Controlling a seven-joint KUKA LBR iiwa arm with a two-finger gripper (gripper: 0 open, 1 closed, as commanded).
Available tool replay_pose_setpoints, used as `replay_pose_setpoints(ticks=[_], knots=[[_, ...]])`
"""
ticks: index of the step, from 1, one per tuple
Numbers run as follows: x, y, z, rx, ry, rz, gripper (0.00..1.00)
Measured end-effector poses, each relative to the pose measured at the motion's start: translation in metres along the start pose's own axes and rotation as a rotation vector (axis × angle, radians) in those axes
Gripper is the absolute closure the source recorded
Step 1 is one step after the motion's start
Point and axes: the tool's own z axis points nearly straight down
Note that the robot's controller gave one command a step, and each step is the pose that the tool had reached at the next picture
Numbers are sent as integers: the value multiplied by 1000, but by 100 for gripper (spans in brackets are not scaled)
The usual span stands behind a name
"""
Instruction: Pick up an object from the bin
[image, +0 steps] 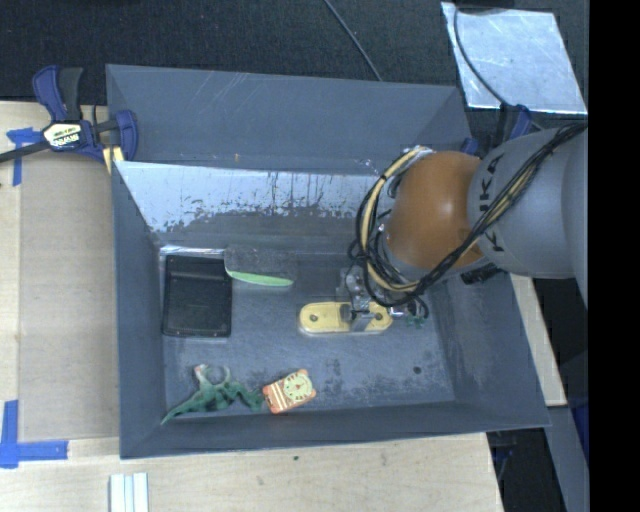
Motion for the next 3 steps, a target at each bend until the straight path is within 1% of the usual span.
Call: replay_pose_setpoints(ticks=[1,2,3], knots=[[15,19,-100,-2,1,12,100],[8,13,-119,-1,-4,8,100],[25,38,-47,-3,1,40,100]])
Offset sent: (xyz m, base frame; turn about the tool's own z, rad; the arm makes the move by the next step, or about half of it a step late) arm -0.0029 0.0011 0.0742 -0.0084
